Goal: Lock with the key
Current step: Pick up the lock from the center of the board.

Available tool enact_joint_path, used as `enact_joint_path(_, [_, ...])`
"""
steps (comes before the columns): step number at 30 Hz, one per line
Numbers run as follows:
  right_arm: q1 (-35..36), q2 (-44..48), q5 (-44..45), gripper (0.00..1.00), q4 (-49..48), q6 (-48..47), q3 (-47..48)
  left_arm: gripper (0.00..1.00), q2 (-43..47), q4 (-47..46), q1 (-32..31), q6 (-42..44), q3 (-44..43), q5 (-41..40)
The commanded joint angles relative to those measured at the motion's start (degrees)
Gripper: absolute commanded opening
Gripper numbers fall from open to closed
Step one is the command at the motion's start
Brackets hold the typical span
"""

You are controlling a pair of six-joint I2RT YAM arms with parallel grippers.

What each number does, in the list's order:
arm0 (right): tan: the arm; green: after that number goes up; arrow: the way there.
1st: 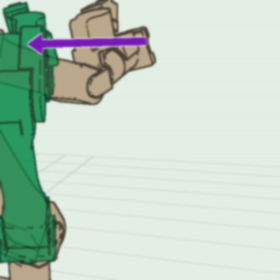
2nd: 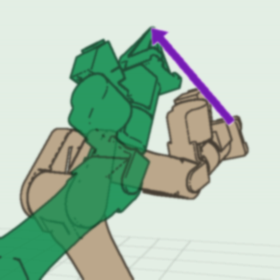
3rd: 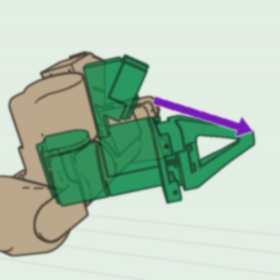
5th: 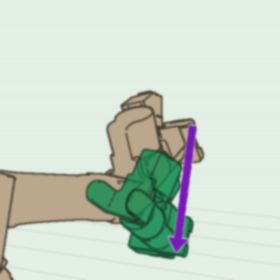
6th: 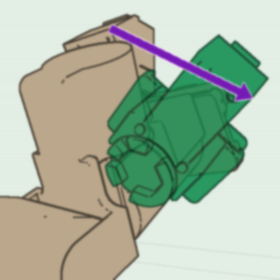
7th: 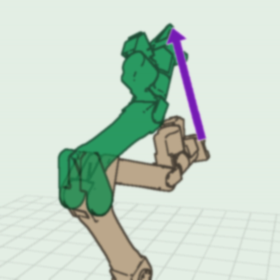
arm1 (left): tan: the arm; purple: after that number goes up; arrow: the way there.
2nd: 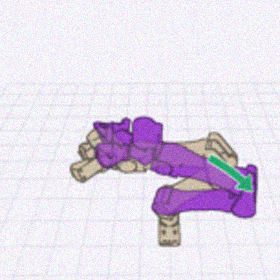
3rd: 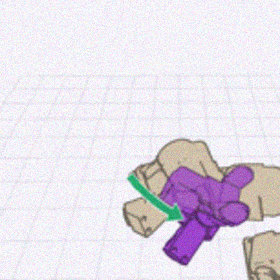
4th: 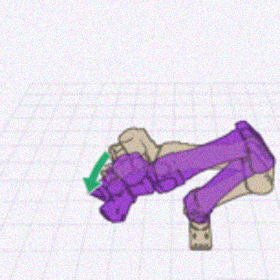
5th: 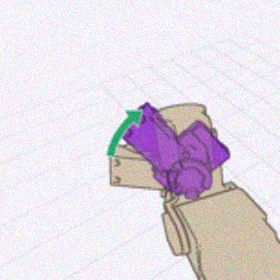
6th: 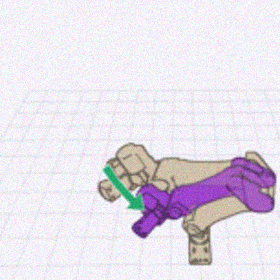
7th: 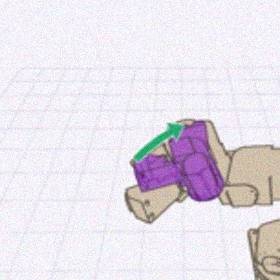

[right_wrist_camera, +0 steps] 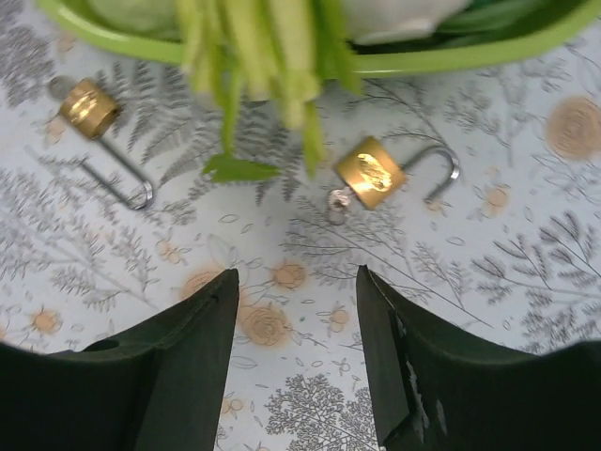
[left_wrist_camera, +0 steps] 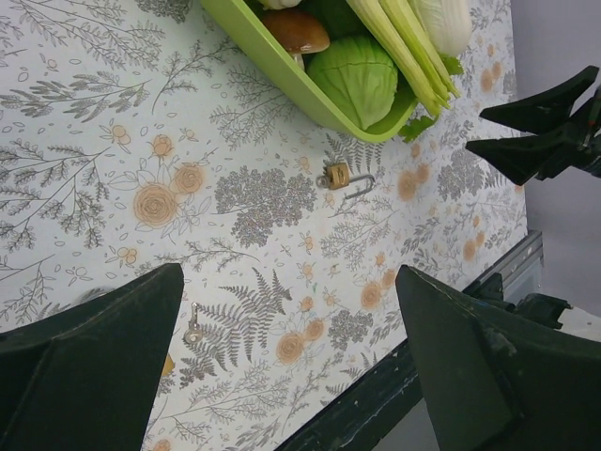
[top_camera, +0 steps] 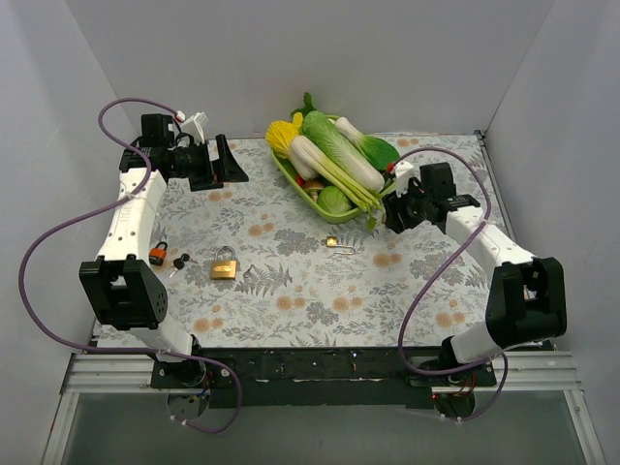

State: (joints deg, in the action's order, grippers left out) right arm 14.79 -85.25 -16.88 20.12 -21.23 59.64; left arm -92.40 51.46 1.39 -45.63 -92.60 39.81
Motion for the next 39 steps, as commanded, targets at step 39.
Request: enact_joint_path(39, [-1.51,-22.85,20.84,0.65,-12.12,27.56,9.53,0.98,-0.06,-0.84,0.63,-1.57,0.22,-8.7])
